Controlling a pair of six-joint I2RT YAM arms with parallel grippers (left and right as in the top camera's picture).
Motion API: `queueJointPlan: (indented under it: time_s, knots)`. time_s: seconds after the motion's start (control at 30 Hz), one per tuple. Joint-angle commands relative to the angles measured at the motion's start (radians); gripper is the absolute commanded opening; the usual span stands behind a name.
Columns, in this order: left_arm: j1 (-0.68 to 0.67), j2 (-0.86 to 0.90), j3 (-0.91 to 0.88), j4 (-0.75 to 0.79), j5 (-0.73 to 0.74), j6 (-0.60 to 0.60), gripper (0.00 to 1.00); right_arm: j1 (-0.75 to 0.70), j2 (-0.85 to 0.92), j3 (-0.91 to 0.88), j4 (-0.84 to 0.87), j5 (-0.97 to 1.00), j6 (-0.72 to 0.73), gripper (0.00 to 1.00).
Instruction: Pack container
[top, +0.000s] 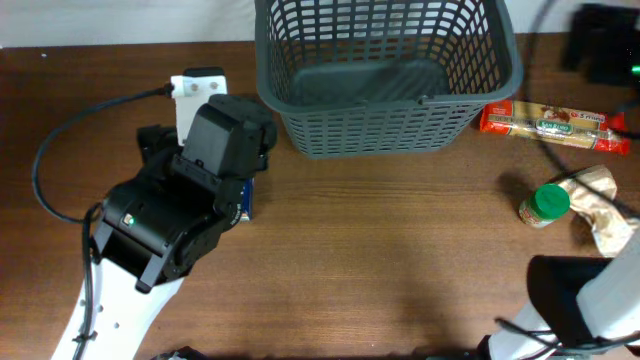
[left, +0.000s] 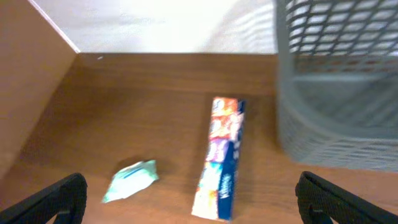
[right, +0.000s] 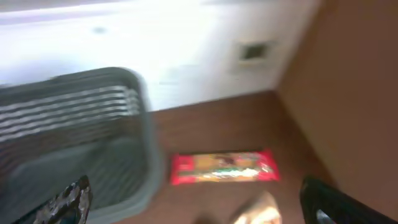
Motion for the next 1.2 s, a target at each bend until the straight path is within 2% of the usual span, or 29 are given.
queueJointPlan:
  time_s: [0.0,0.03,0.1,0.13,0.2,0.23,0.27,0.3,0.33,0.73,0.87,1.17]
  knots:
    - [0.012,-0.008,0.014,-0.030,-0.042,0.008,0.99,-0.103,0.045,-0.049,0.017,0.007,0.040,0.99]
    - [0.012,-0.008,0.014,-0.039,-0.042,0.008,0.99,-0.131,0.051,-0.063,0.027,-0.012,0.039,0.89]
    - [0.012,-0.008,0.014,-0.051,-0.042,0.008,0.99,-0.182,0.069,-0.091,0.049,-0.062,0.039,0.59]
    - [0.012,-0.008,0.014,-0.057,-0.042,0.008,0.99,-0.204,0.081,-0.103,0.061,-0.095,0.039,0.48]
    - [0.012,-0.008,0.014,-0.072,-0.042,0.008,0.99,-0.238,0.104,-0.126,0.089,-0.161,0.039,0.42]
    - [0.012,-0.008,0.014,-0.079,-0.042,0.008,0.99,-0.254,0.120,-0.145,0.114,-0.197,0.039,0.35]
    - [0.012,-0.008,0.014,-0.083,-0.042,0.008,0.99,-0.261,0.132,-0.158,0.132,-0.209,0.039,0.24]
    - [0.012,-0.008,0.014,-0.090,-0.042,0.008,0.99,-0.264,0.141,-0.171,0.151,-0.212,0.039,0.07]
    - [0.012,-0.008,0.014,-0.095,-0.042,0.008,0.99,-0.264,0.152,-0.187,0.171,-0.212,0.039,0.04]
    - [0.012,-0.008,0.014,-0.105,-0.042,0.008,0.99,-0.255,0.301,-0.423,0.400,-0.382,0.043,0.04]
    - [0.012,-0.008,0.014,-0.108,-0.024,0.008,0.99,-0.256,0.350,-0.434,0.404,-0.398,0.039,0.04]
    - [0.012,-0.008,0.014,-0.108,-0.014,0.008,0.99,-0.256,0.399,-0.434,0.454,-0.603,0.009,0.04]
